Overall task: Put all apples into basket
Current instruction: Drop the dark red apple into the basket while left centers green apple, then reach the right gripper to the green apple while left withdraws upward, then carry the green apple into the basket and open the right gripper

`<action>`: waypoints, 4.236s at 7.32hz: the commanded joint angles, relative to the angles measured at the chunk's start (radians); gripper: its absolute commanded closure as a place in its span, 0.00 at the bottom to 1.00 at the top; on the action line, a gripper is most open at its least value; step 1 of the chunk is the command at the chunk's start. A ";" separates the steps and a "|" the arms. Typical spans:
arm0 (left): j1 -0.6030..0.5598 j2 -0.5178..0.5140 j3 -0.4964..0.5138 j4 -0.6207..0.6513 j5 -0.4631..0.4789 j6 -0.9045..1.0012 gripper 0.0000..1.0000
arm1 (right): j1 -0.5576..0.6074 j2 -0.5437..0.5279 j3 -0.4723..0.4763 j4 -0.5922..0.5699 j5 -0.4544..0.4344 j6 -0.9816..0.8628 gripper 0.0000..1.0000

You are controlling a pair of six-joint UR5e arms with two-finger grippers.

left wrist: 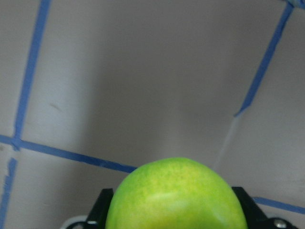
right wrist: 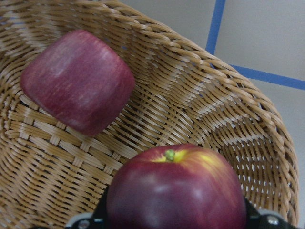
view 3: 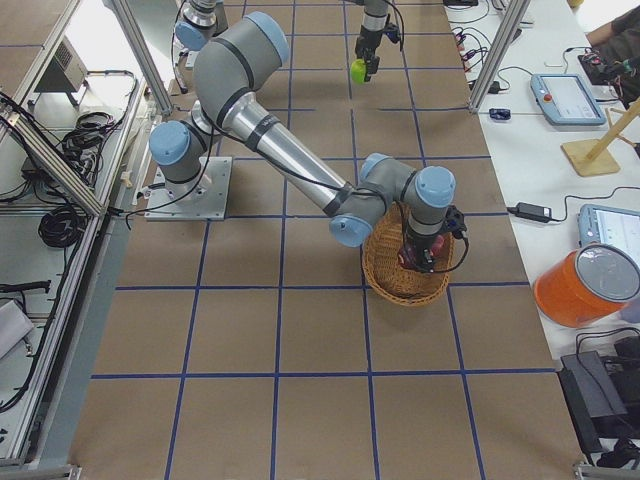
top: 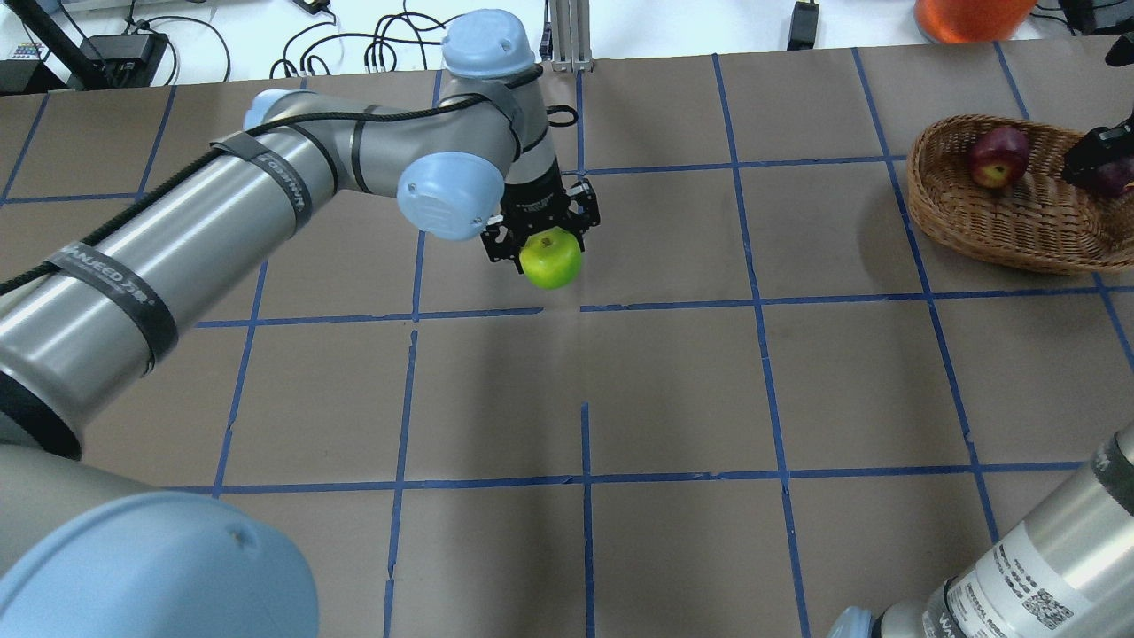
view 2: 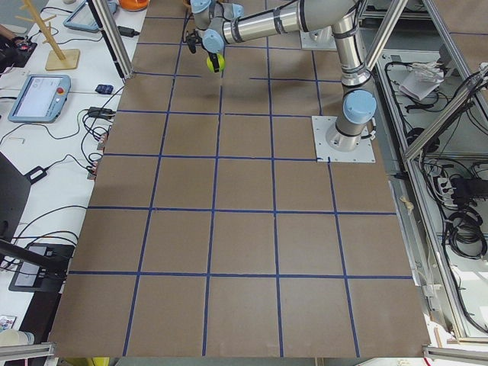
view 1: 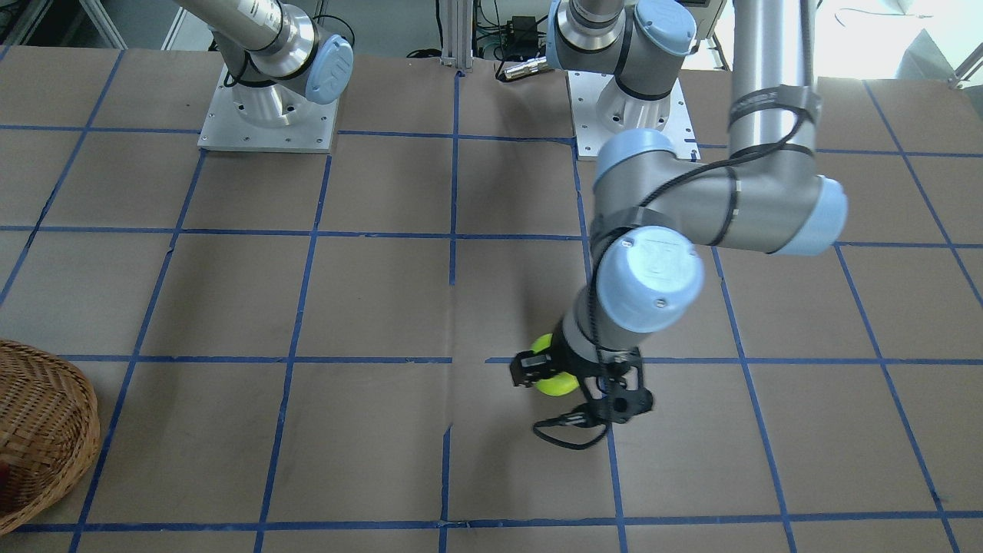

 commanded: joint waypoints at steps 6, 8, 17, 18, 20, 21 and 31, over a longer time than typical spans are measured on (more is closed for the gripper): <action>0.013 0.080 -0.116 0.212 0.022 0.005 0.00 | 0.163 -0.120 -0.110 0.338 0.032 0.220 0.00; 0.087 0.224 -0.030 -0.053 0.032 0.164 0.00 | 0.278 -0.168 -0.067 0.416 0.057 0.292 0.00; 0.280 0.591 -0.145 -0.206 0.126 0.523 0.00 | 0.955 -0.173 0.358 -0.202 0.049 1.265 0.00; 0.283 0.596 -0.128 -0.265 0.131 0.515 0.00 | 0.990 -0.139 0.364 -0.203 -0.015 1.268 0.00; 0.287 0.564 -0.041 -0.419 0.128 0.486 0.00 | 1.001 -0.099 0.364 -0.206 -0.005 1.315 0.00; 0.288 0.564 -0.021 -0.473 0.129 0.493 0.00 | 1.003 -0.090 0.367 -0.205 -0.008 1.307 0.00; 0.288 0.570 -0.030 -0.461 0.123 0.484 0.00 | 0.421 -0.164 0.039 0.260 -0.047 0.429 1.00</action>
